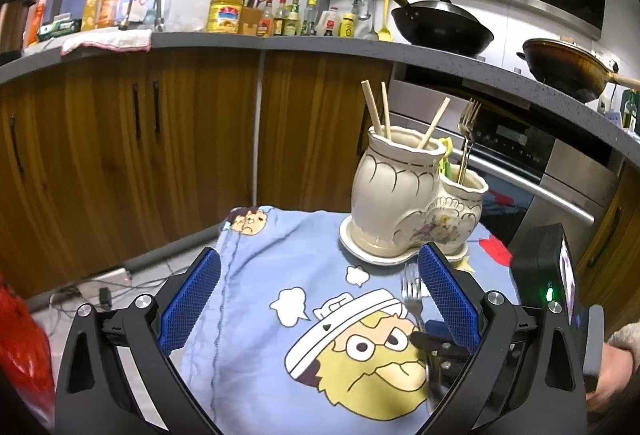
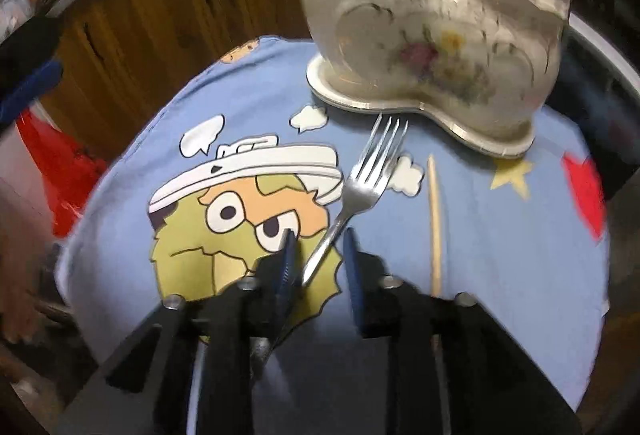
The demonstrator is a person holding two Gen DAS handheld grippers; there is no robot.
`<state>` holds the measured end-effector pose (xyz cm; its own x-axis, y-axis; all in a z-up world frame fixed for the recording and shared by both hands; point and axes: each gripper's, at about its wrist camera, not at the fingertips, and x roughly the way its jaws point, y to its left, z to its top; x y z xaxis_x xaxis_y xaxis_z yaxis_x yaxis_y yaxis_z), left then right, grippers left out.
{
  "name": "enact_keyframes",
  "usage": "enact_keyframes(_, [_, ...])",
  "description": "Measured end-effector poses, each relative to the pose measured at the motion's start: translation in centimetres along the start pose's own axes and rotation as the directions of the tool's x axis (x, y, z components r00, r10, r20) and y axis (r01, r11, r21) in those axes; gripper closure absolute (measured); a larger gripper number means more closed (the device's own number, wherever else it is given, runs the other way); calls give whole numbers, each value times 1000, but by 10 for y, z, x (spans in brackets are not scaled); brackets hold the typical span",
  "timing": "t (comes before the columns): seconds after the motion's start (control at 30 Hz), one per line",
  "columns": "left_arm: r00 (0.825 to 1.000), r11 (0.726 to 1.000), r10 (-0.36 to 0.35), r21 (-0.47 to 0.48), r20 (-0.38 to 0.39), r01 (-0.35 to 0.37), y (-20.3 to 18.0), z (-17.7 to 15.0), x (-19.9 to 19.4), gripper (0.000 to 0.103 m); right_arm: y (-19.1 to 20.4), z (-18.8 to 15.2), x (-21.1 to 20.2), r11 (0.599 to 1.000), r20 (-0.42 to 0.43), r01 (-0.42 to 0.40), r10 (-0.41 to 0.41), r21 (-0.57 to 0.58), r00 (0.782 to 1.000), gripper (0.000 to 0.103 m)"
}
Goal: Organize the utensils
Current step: 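Grasp the silver fork with the right tool and lift it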
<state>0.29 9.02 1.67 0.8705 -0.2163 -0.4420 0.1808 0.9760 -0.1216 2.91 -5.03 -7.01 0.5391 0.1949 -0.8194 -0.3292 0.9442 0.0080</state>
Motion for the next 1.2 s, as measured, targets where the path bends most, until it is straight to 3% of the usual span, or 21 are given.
enact_keyframes(0.2, [1000,1000,-5,-18,-1,5,6,-2,1,5,-13,-9,-12,998,-68,-60,60,4,996,96])
enact_keyframes(0.33, [1000,1000,-13,-22,-10,13,4,-4,4,5,-16,-11,-15,998,-94,-61,62,13,994,94])
enact_keyframes(0.5, [1000,1000,-21,-4,-20,21,-4,-5,5,5,-4,-14,-15,998,-32,-1,-1,-59,999,93])
enact_keyframes(0.67, [999,1000,-23,15,-34,24,-11,-6,5,5,-13,-17,-20,999,-16,-30,29,-31,999,98])
enact_keyframes(1.0, [996,997,-47,53,-80,52,-37,-12,18,5,-51,-22,-78,989,42,-140,138,37,990,98])
enact_keyframes(1.2, [980,990,-93,88,-178,110,-76,-25,44,5,-85,-25,-104,993,77,-101,96,59,992,98])
